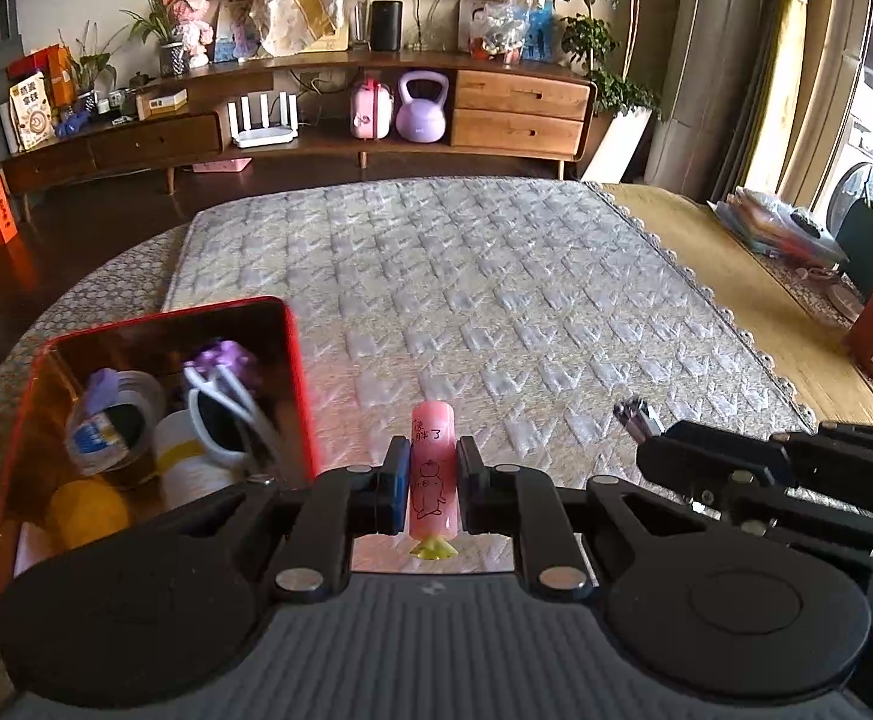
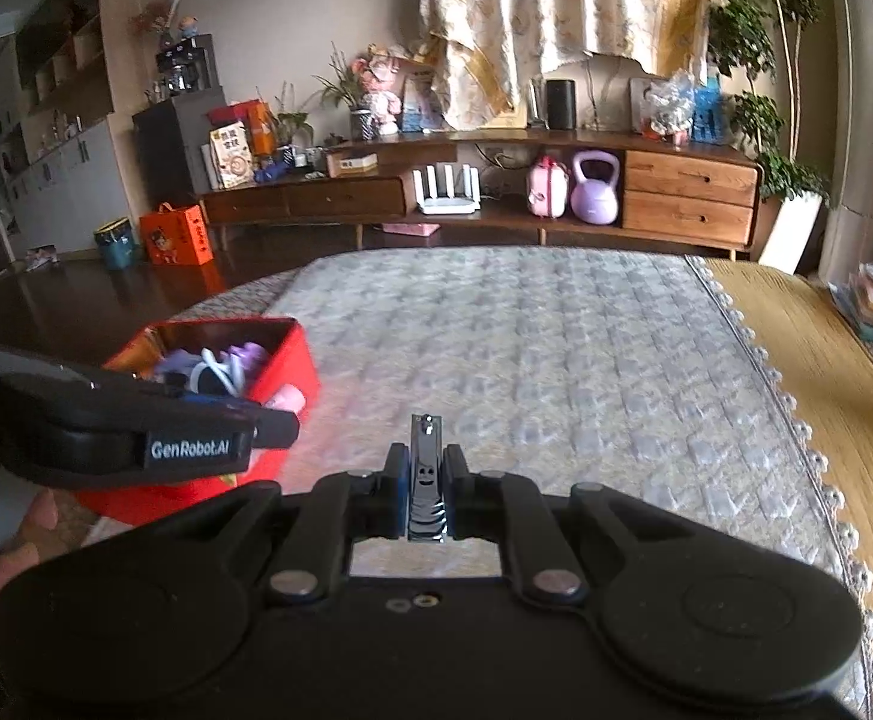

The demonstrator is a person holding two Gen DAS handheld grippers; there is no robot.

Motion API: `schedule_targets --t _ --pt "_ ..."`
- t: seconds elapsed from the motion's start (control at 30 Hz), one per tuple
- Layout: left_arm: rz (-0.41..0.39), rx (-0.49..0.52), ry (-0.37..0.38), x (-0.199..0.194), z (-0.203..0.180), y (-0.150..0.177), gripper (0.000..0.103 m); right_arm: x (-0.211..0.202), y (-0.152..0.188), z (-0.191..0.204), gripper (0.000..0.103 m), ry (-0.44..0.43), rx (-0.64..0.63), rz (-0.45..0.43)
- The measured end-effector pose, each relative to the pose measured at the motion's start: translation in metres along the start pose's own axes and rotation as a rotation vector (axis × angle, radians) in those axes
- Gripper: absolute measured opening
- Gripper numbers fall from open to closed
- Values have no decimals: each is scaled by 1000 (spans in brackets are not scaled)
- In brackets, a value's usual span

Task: Organize rigid objects
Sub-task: 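Carry the pink tube with the left tool over the tin while the right tool carries the clipper there, then lower the pink tube into the tin and open the left tool while the right tool releases the clipper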

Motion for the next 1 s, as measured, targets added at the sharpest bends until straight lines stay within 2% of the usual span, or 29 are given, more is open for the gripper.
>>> schedule_targets --t 0.27,0.53,1.0 --pt "-23 -29 -8 -28 37 0 16 -4 -14 41 10 -46 -50 -17" --pt "-36 -61 -37 -44 90 -1 16 8 -20 77 10 -83 -86 -9" --pt "-65 -86 -125 -31 177 -17 16 42 -12 120 10 -132 -121 44"
Point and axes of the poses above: each gripper's, at about its wrist camera, not at the fingertips, and x roughly the way its jaws point, z to its left, y to its underside, the point moved 9 cm from there along x, roughly the way its jaws point, and after that the axes turned 6 degrees about -z, right-handed, at the moved point
